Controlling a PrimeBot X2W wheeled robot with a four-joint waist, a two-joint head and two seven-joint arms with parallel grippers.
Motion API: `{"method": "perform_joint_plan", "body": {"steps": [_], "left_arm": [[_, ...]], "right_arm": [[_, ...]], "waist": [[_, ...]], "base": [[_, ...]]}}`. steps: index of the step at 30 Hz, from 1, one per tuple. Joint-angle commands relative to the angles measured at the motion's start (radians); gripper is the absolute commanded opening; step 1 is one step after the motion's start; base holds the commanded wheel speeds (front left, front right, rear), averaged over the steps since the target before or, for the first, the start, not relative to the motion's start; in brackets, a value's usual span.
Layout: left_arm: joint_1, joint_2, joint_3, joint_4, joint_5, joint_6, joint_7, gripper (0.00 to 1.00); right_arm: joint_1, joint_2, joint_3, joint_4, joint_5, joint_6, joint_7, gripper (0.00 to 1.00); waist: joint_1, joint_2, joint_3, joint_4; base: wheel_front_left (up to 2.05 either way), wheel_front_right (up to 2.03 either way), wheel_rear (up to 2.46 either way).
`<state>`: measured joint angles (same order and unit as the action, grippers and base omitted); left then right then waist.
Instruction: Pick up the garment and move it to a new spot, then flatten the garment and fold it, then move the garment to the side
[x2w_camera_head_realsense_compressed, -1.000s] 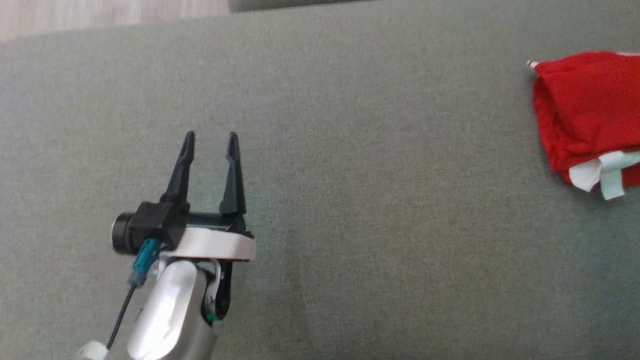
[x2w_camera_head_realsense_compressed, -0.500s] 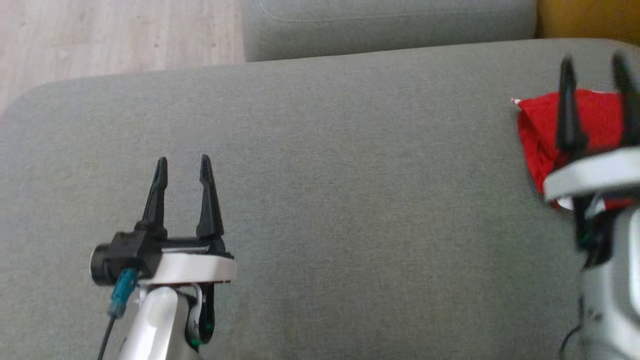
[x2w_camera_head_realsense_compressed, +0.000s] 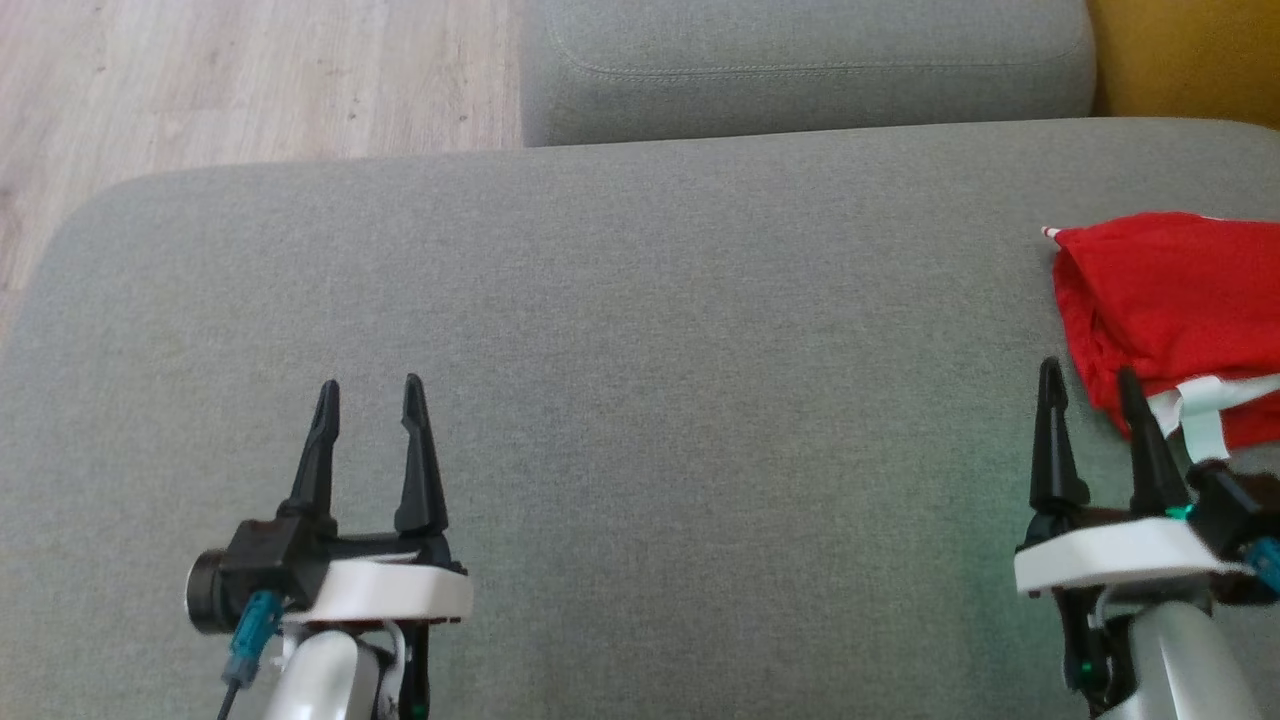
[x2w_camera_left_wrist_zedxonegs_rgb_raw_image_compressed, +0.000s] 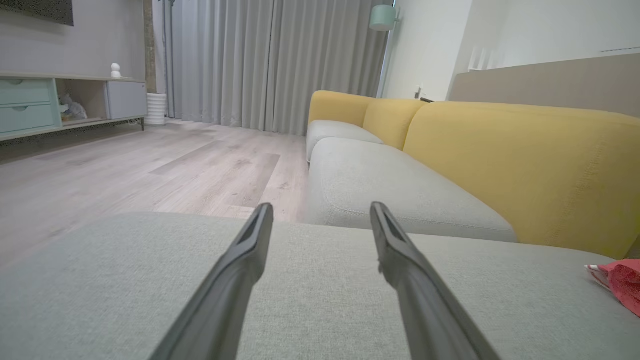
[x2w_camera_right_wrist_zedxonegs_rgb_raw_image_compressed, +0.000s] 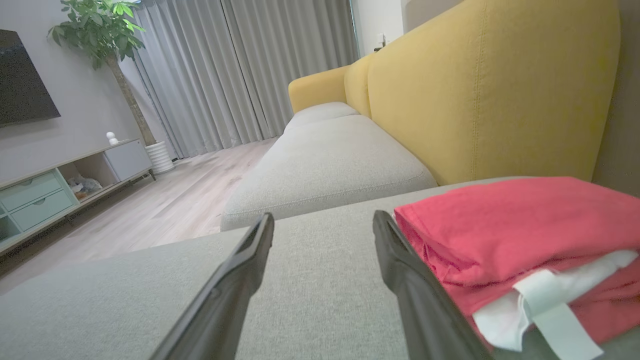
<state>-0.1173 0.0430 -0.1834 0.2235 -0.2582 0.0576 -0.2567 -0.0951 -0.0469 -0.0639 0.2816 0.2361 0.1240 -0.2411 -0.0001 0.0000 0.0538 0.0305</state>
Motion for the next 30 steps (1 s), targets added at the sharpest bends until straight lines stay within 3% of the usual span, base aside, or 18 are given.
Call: {"method": "perform_joint_plan", "body": {"steps": [1, 30], "left_arm": [[-0.023, 0.007, 0.041, -0.025, -0.012, 0.011, -0.005, 1.00], [-0.029, 0.007, 0.031, -0.007, -0.022, 0.026, -0.005, 1.00]], "right_arm": [[-0.029, -0.004, 0.027, -0.029, 0.002, 0.007, -0.016, 1.00], [-0.020, -0.003, 0.047, -0.061, -0.051, 0.007, -0.021, 1.00]], "waist": [[0.0001, 0.0000, 0.001, 0.002], [0.0001, 0.0000, 0.002, -0.007]], "base": [[0.00, 0.00, 0.00], [0.00, 0.00, 0.00]]}}
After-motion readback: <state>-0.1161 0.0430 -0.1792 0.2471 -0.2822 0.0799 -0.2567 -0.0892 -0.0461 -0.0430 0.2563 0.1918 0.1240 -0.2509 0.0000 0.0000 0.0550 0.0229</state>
